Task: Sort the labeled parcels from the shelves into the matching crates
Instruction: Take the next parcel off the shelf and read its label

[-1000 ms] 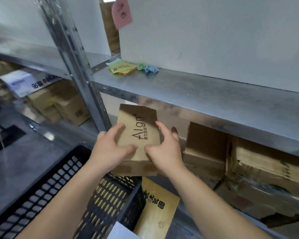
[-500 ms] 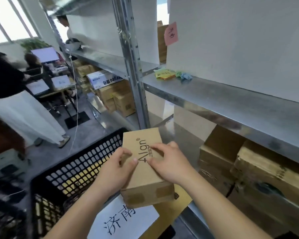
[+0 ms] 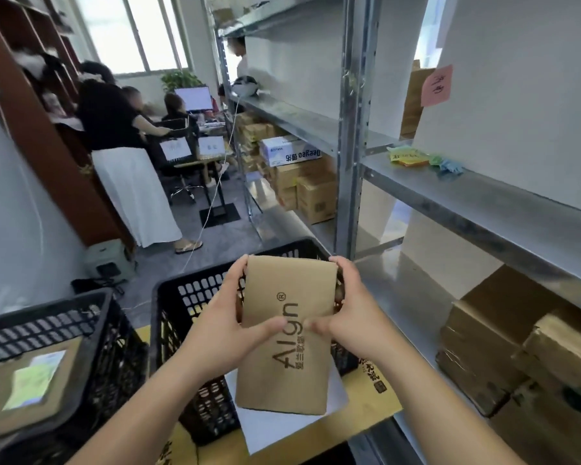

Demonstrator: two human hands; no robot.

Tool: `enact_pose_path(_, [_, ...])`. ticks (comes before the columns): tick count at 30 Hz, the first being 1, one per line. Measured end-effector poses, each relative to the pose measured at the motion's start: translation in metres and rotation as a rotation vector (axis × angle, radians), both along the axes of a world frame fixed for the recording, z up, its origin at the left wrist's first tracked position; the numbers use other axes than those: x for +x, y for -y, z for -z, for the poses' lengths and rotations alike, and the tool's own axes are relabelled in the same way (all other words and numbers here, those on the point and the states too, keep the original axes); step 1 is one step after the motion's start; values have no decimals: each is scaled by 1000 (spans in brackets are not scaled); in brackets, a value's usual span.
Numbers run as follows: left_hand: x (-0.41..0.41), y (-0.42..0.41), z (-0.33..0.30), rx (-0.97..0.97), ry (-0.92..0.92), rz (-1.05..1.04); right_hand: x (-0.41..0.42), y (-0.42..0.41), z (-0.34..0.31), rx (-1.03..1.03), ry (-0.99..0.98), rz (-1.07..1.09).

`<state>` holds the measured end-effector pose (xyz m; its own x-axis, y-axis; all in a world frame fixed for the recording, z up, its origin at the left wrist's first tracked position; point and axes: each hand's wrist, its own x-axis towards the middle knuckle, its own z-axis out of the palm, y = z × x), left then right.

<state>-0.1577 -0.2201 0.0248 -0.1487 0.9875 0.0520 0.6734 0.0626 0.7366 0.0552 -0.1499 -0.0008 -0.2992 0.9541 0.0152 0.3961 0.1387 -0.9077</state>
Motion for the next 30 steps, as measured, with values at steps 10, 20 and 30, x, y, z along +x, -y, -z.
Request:
enact_pose_path(10, [-77, 88, -31, 100, 180, -195, -84, 60, -42, 3, -162, -43])
enact_pose_path(20, [-192, 220, -32, 130, 82, -193, -185, 164, -41, 102, -79, -383])
enact_pose_path(30, [-263, 339, 10, 142, 129, -299, -281, 253, -3, 174, 18, -523])
